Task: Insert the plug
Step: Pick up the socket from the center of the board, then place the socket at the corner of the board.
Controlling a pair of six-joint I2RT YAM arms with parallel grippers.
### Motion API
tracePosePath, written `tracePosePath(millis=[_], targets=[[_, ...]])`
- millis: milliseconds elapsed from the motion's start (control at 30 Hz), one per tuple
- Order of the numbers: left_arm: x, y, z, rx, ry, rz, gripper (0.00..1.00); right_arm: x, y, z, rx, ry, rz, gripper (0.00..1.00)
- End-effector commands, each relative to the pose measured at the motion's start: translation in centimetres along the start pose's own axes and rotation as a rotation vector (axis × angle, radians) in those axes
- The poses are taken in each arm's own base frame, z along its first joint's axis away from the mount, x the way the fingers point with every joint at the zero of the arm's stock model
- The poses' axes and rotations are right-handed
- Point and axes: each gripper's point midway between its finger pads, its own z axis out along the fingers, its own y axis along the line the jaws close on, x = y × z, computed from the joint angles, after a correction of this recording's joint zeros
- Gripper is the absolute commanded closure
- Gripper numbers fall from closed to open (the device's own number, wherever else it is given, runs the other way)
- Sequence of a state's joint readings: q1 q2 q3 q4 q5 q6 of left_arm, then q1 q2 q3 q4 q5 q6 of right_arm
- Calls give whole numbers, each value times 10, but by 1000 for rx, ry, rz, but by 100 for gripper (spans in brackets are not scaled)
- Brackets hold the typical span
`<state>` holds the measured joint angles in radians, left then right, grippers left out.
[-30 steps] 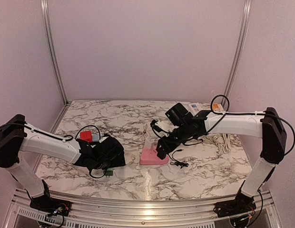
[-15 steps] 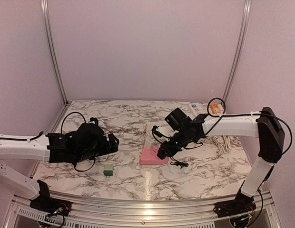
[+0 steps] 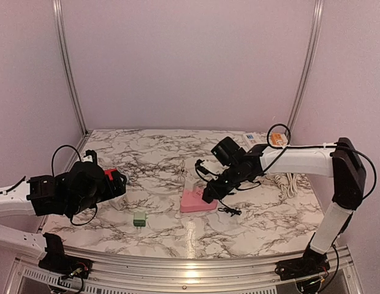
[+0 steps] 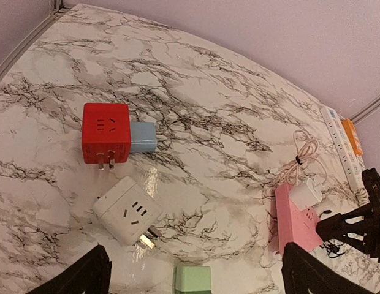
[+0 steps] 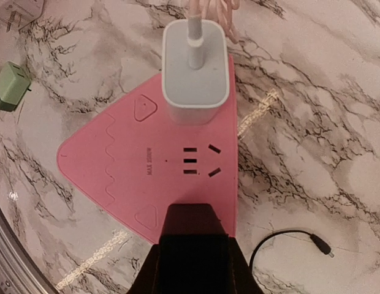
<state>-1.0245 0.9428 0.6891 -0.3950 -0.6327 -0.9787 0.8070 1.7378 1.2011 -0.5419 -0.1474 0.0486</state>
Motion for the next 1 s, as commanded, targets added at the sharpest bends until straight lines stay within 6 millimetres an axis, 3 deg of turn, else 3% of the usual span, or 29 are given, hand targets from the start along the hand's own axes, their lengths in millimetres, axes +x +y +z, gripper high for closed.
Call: tracePosePath(millis=[0, 467, 700, 867, 967], targets=[[-9, 41, -11, -129, -70, -1, 1, -61, 28, -51, -9, -202, -14, 100], [-75, 89, -75, -223, -324, -86, 1, -139, 152, -113, -132, -445, -82, 100], [-97, 103, -98, -266, -395, -98, 1, -159, 221, -113, -236, -489, -113, 100], [-104, 106, -107, -250, -420, -129, 1, -172, 253, -104, -326, -514, -94, 100], [-104, 106, -107, -249, -418, -127, 1, -177, 269, -89, -359, -504, -99, 100]])
